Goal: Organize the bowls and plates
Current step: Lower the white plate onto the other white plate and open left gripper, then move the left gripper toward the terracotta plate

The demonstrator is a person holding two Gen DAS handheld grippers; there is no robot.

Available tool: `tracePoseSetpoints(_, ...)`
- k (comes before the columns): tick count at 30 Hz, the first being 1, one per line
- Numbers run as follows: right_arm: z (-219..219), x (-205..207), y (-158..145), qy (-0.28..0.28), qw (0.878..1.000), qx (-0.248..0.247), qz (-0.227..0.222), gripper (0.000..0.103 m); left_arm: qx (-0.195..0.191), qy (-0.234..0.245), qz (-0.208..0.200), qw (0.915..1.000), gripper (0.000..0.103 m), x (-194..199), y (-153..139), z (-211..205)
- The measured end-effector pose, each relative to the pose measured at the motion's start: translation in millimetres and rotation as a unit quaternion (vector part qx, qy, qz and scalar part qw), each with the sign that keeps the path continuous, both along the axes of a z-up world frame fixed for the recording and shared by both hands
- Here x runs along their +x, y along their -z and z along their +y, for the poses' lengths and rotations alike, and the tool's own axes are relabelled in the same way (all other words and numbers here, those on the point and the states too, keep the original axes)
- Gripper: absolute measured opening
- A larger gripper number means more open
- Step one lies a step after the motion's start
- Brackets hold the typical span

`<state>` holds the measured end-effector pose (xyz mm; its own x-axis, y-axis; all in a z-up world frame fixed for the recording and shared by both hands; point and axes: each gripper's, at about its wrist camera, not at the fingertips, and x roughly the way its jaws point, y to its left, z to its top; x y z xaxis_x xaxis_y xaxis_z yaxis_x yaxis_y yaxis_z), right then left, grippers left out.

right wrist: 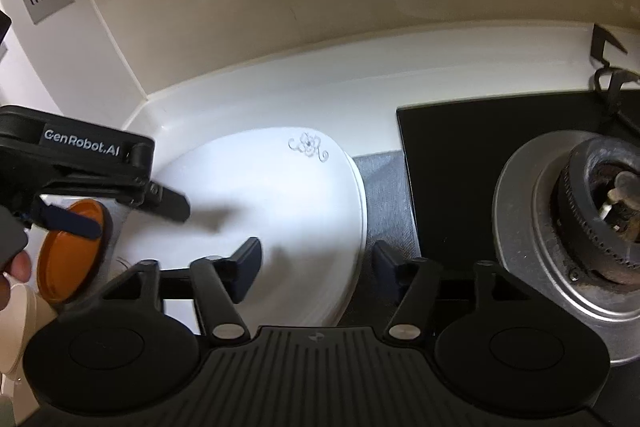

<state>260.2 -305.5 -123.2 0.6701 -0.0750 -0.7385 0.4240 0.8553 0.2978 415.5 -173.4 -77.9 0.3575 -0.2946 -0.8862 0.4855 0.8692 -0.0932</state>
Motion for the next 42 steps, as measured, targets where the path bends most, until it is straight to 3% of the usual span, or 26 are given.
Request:
tracePoseSetpoints(4, 6.8, -11.0, -21.8, -0.008, 1.0, -0.024, -0.019, 0.088, -0.077, 0.012, -0.019, 0.9968, 0.103, -12.9, -13.8, 19.3)
tracePoseSetpoints(10, 16.5, -36.9, -56.1, -0.011, 0.998, -0.05, -0.04, 0.092, -0.106, 0.025, -0.073, 0.9914, 0.103, -35.9, -32.5, 43.3)
tracePoseSetpoints(18, 36.5, -83.3, -89.2, -0.016, 0.995, -0.077, -0.062, 0.094, -0.065, 0.051, -0.144, 0.9861, 0.103, -96.6, -50.7, 81.8)
tracePoseSetpoints(23, 59.9, -114.3, -96.6, -0.03, 0.995, -0.071, -0.055, 0.099, -0.045, 0.016, -0.176, 0.9833, 0.103, -143.7, -52.5, 133.7)
tracePoseSetpoints(25, 69.6, -123.1, -97.9, -0.034, 0.996, -0.071, -0.052, 0.103, -0.05, 0.015, -0.187, 0.981, 0.103, -162.8, -50.5, 154.7)
tracePoseSetpoints(29, 87.8, -135.8, -101.8, -0.03, 0.996, -0.061, -0.055, 0.103, -0.11, 0.002, -0.175, 0.9784, 0.103, -191.9, -45.8, 194.8)
tracePoseSetpoints(31, 97.0, -138.3, -103.1, -0.041, 0.996, -0.055, -0.058, 0.103, -0.12, -0.012, -0.166, 0.9786, 0.103, -200.5, -45.1, 207.2)
tracePoseSetpoints(36, 119.3, -134.9, -107.7, -0.091, 0.993, -0.047, -0.057, 0.103, -0.095, -0.031, -0.187, 0.9773, 0.103, -210.0, -53.5, 223.0)
tracePoseSetpoints(42, 140.6, -125.3, -123.1, -0.13, 0.987, -0.047, -0.076, 0.103, -0.077, -0.043, -0.239, 0.9669, 0.103, -215.7, -74.8, 246.0)
